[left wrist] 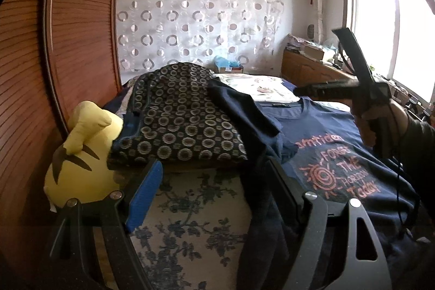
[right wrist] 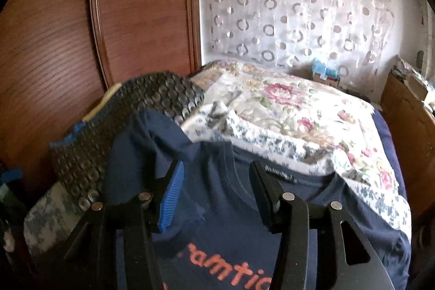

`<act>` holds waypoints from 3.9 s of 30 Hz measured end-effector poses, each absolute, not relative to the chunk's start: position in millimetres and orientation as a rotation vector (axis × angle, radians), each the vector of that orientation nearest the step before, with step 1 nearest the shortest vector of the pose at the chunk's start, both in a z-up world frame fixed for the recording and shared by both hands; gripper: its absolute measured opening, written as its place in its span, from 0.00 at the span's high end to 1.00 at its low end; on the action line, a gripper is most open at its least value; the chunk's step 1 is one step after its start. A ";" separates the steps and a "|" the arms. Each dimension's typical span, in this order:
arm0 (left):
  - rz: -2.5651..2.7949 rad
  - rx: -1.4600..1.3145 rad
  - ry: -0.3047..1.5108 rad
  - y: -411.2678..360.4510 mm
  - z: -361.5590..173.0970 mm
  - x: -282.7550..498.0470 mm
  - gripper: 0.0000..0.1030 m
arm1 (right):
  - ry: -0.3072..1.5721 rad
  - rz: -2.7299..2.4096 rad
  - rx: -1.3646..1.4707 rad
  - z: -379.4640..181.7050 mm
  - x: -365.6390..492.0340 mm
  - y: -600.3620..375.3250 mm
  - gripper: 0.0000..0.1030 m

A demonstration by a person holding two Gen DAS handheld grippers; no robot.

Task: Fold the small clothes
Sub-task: 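Grasp the opposite side edge of the shirt with the right tool, then fold the grasped side over toward the print with the right tool, release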

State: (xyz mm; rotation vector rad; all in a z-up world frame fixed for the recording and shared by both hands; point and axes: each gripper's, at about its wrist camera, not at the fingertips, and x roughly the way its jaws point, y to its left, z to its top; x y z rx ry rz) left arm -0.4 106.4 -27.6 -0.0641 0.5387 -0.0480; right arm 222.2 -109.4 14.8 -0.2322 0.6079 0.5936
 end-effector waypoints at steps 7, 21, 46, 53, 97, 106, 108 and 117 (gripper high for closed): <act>-0.085 -0.063 0.560 87.9 -32.6 6.0 0.24 | 0.643 0.579 -0.210 0.2 201.6 -152.1 0.50; -0.172 -0.032 0.573 35.1 -24.1 33.3 0.24 | 0.639 0.363 -0.143 2.7 140.9 -283.0 0.50; -0.316 0.047 0.658 -50.6 -40.6 57.2 0.24 | 0.827 0.103 -0.023 -14.3 118.8 -365.5 0.49; -0.311 0.043 0.697 -51.5 -49.7 62.7 0.24 | 0.848 0.099 0.009 -6.4 121.3 -380.2 0.49; -0.270 0.020 0.711 -45.0 -54.3 65.7 0.24 | 0.774 0.424 -0.195 -18.6 99.5 -287.5 0.87; -0.285 0.017 0.658 -47.4 -38.5 54.4 0.24 | 0.683 0.407 -0.112 9.6 95.3 -314.4 0.60; -0.291 0.014 0.645 -48.7 -35.1 52.3 0.24 | 0.673 0.380 -0.094 12.5 101.2 -320.5 0.60; -0.291 0.013 0.635 -49.6 -33.2 49.6 0.24 | 0.769 0.293 0.011 -11.9 159.0 -340.1 0.60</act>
